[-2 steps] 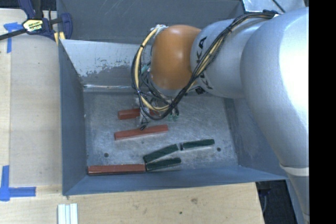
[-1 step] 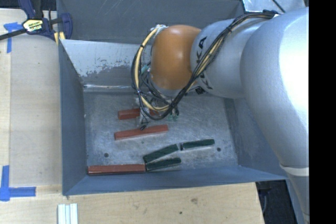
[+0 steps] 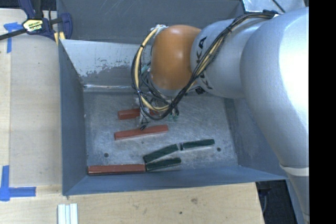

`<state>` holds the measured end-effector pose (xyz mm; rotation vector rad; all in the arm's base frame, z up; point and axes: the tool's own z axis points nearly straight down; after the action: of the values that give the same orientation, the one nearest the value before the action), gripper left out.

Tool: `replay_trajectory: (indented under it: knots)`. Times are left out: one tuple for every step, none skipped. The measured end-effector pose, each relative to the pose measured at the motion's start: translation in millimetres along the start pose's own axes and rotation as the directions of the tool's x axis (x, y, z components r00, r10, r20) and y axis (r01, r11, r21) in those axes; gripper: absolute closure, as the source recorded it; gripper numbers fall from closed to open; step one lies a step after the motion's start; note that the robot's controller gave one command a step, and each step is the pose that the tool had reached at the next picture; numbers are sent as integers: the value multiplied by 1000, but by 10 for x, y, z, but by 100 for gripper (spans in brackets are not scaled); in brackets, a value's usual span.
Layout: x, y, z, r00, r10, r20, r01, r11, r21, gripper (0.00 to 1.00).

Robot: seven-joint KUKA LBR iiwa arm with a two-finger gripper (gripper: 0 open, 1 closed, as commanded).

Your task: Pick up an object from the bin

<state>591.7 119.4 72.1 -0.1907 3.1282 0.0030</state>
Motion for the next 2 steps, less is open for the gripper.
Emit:
replay_trajectory:
  knots:
    - [0,0,0,1000,0,0,0,1000,0,100]
    - [0,0,0,1000,0,0,0,1000,0,100]
